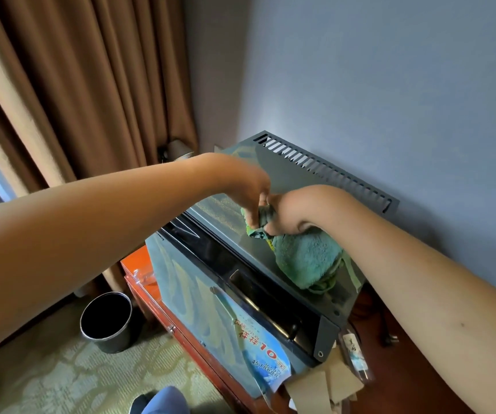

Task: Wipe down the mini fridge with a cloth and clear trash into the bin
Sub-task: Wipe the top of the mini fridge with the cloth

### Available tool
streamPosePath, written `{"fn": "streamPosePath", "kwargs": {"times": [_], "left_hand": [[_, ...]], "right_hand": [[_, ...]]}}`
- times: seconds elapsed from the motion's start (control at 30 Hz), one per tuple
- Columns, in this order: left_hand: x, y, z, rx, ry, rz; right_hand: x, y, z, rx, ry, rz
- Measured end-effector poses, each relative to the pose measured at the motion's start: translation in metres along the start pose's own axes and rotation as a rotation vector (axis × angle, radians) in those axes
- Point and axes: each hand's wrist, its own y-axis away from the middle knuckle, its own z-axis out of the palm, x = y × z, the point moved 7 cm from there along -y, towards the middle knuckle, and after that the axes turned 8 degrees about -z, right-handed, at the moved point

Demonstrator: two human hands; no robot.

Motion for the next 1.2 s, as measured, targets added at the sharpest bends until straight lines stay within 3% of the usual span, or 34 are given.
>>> {"fn": "streamPosePath", "kwargs": {"times": [0.17, 0.33, 0.6, 0.83, 1.2], "left_hand": [[0.0, -0.006, 0.004, -0.014, -0.032, 0.095], [0.001, -0.018, -0.007, 0.015, -0.012, 0.168], [-0.004, -0.006, -0.006, 0.057, 0.098, 0.277], [-0.007, 0.018, 0.005, 0.032, 0.029, 0.4], [-0.026, 0.047, 0.013, 0.061, -0.007, 0.512]], "right_hand": [[0.001, 0.01, 0.008, 0.031, -0.104, 0.037], [0.014, 0.01, 0.005, 0.191, -0.396, 0.087], [0.013, 0.024, 0.017, 0.413, -0.489, 0.382], [-0.025, 0.035, 0.028, 0.364, -0.597, 0.504], [-0.071, 0.036, 0.022, 0.346, -0.445, 0.561]]}}
